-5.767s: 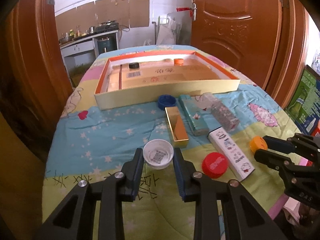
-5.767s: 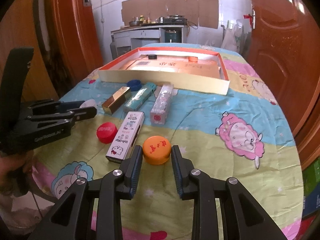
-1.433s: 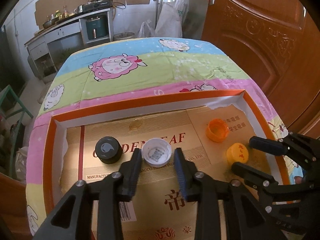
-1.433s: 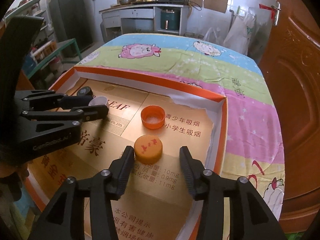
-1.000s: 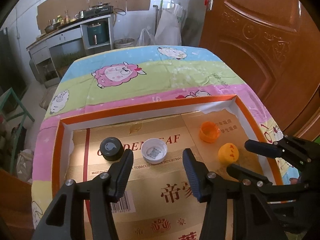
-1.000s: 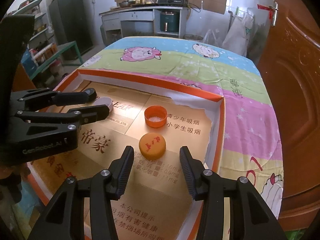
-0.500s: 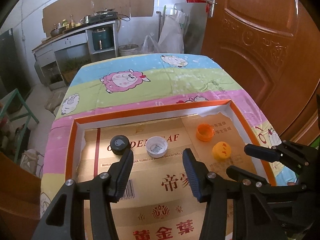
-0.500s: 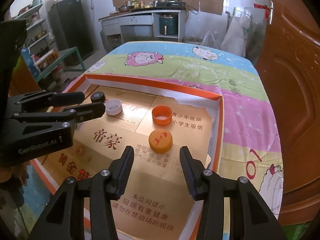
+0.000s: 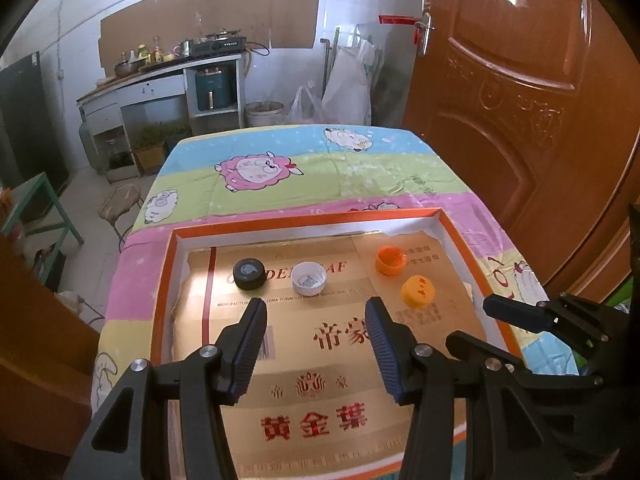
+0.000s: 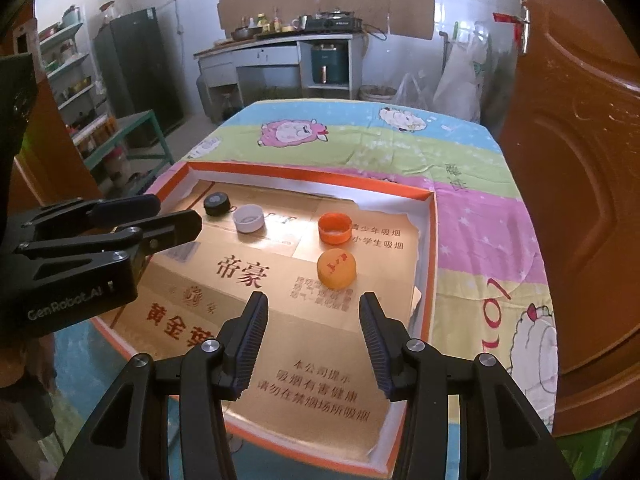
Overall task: Organize rigid objects
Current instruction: 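Withdraw both tools from the tray box back toward the remaining items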
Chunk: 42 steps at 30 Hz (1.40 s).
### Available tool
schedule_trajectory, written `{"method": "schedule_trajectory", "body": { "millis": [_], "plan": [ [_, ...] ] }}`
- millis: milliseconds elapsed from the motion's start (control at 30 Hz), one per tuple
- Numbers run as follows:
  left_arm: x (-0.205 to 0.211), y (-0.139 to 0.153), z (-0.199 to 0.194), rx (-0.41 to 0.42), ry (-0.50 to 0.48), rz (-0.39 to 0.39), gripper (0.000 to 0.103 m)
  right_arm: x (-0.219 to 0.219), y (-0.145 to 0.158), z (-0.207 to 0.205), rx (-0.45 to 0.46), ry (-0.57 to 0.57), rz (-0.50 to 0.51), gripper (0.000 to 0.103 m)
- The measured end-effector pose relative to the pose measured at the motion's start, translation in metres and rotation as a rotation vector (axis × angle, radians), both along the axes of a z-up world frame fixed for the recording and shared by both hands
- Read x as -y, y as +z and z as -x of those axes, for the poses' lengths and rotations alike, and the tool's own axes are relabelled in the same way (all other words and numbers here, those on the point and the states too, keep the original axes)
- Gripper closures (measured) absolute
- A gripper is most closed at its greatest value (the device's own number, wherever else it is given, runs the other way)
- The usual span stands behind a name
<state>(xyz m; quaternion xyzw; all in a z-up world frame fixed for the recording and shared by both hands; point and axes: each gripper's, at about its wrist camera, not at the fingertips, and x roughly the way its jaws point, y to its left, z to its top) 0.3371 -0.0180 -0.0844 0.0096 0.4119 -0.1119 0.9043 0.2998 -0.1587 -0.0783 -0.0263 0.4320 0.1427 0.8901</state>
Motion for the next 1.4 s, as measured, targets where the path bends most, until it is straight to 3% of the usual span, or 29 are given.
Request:
{"method": "schedule_trajectory", "body": {
  "millis": [800, 1400],
  "plan": [
    [-0.023, 0.025, 0.073, 0.061, 0.042, 0.047, 0.052, -0.015, 0.035, 0.073, 0.063, -0.028, 0.003, 0.054],
    [-0.051, 0.01, 0.129, 0.047, 0.08, 0.074, 0.052, -0.022, 0.03, 0.132, 0.056, -0.05, 0.004, 0.054]
  ]
}}
